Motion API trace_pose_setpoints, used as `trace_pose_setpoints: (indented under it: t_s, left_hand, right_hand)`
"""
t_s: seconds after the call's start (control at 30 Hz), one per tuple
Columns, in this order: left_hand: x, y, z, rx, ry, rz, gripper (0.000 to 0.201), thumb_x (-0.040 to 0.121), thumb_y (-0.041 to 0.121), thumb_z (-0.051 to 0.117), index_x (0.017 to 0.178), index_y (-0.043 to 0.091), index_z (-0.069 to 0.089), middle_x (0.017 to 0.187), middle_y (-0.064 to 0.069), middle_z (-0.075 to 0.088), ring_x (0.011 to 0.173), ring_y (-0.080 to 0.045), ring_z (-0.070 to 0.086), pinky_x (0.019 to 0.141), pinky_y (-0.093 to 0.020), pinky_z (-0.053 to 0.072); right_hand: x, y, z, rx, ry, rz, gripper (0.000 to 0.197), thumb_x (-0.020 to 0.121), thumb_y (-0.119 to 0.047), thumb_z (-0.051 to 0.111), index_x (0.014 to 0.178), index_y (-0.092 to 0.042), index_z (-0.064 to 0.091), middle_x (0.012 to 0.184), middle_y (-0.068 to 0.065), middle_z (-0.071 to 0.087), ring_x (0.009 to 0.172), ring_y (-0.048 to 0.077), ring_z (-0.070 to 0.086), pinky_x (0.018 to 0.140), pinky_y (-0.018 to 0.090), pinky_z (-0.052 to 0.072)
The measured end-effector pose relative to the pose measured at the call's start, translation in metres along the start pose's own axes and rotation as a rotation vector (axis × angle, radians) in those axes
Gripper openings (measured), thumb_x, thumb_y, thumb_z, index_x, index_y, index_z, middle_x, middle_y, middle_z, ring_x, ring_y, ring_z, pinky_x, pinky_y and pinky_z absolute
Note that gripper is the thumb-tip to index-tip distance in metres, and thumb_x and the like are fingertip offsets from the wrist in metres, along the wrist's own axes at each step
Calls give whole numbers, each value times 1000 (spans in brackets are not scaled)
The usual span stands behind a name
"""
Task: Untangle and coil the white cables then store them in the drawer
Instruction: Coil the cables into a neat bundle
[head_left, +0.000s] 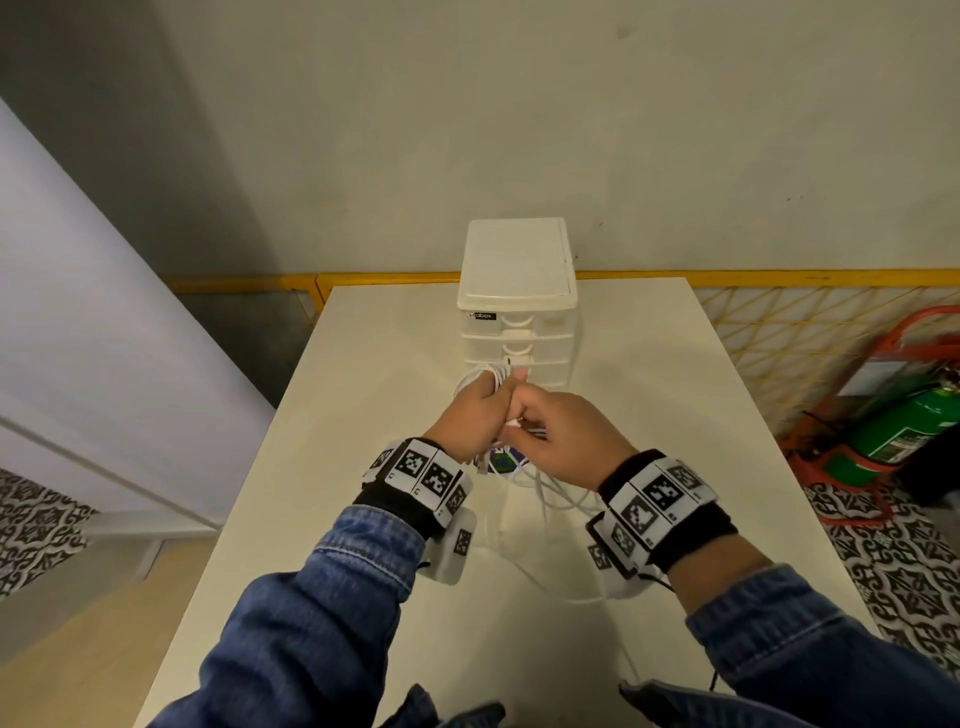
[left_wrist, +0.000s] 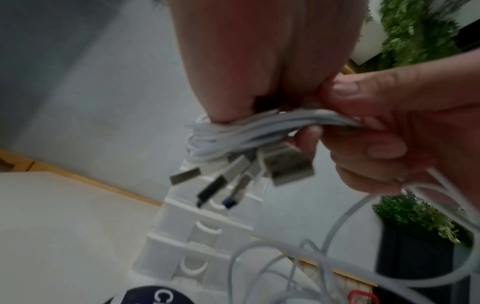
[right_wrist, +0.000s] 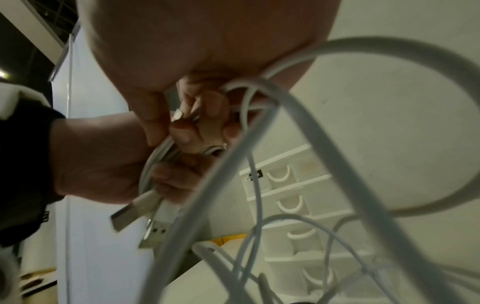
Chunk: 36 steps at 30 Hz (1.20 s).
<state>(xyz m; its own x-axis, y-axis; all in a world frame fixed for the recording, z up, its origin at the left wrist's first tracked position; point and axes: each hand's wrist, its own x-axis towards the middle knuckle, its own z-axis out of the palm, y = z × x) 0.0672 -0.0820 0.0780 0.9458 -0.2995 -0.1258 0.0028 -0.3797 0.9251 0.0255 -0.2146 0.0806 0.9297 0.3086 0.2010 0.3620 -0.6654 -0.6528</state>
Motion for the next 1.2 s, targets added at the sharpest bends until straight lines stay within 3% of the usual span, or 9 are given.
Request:
trace_pose_setpoints:
  t_s: [0.13, 0.3, 0.53, 0.67, 0.73, 0.83, 0.97, 1.1, 1.2]
  left_hand:
    - [-7, -11, 4, -34, -199, -46, 39, 97, 36, 39, 77, 4, 51, 46, -3, 52, 39, -17, 46, 50, -28, 39]
    - [-15, -5, 2, -118, -300, -137, 46, 98, 38, 34, 72, 5, 53, 38, 0, 44, 34, -15, 35, 41, -24, 28]
    - [-21, 6, -2, -157, -456, -146, 64, 84, 71, 39, 77, 10, 57, 41, 3, 30, 33, -11, 22, 37, -18, 19]
    - [-26, 16, 0, -206, -540, -60, 37, 84, 44, 58, 67, 11, 51, 40, 4, 28, 32, -10, 18, 37, -18, 16]
    - [-27, 21, 1, -328, -541, -8, 33, 85, 27, 56, 57, 11, 50, 36, 6, 28, 29, -9, 18, 36, -17, 13]
    - [-23, 28, -3, -541, -533, 102, 50, 93, 22, 43, 44, 19, 53, 33, 9, 30, 26, -7, 20, 35, -19, 11]
    - [-15, 43, -17, -911, -517, 233, 43, 98, 24, 32, 62, 17, 56, 33, 8, 35, 24, -7, 24, 30, -15, 19]
    - [-5, 44, -44, -1199, -278, 266, 33, 97, 27, 38, 69, 14, 50, 34, 5, 37, 25, -4, 32, 28, -17, 24]
    - [0, 36, -64, -1344, -146, 294, 34, 99, 30, 34, 70, 17, 44, 34, 5, 39, 24, -4, 33, 27, -17, 27]
  right_hand:
    - [2, 4, -5, 105, -64, 128, 33, 71, -26, 72, 84, -24, 41, 58, 4, 58, 55, 21, 54, 63, 38, 46]
    - [5, 12, -16, 185, -132, 180, 47, 62, -28, 81, 86, -25, 42, 51, -6, 51, 49, 11, 45, 58, 28, 38]
    - [8, 41, -45, 72, 8, 92, 39, 57, -33, 84, 86, -28, 59, 55, -10, 56, 54, 7, 52, 66, 24, 43]
    - [10, 57, -47, -107, 147, 10, 26, 61, -51, 68, 75, -29, 65, 67, -14, 62, 73, 11, 57, 88, 39, 41]
    - [10, 58, -38, -120, 154, -30, 31, 65, -53, 59, 74, -24, 67, 74, -7, 68, 79, 18, 61, 86, 40, 42]
    - [2, 57, -15, -63, 57, 22, 30, 76, -45, 65, 89, -18, 67, 91, 1, 70, 85, 19, 62, 79, 34, 46]
    - [-14, 68, 13, 9, -85, 262, 28, 82, -38, 65, 105, -25, 55, 107, -3, 62, 96, 17, 58, 76, 25, 37]
    - [-27, 82, 16, -59, -141, 283, 43, 91, -34, 54, 131, -25, 42, 131, -1, 55, 113, 20, 55, 85, 24, 37]
    - [-32, 96, 11, -65, -137, 336, 43, 95, -32, 46, 137, -32, 37, 125, 6, 62, 111, 25, 59, 83, 23, 37]
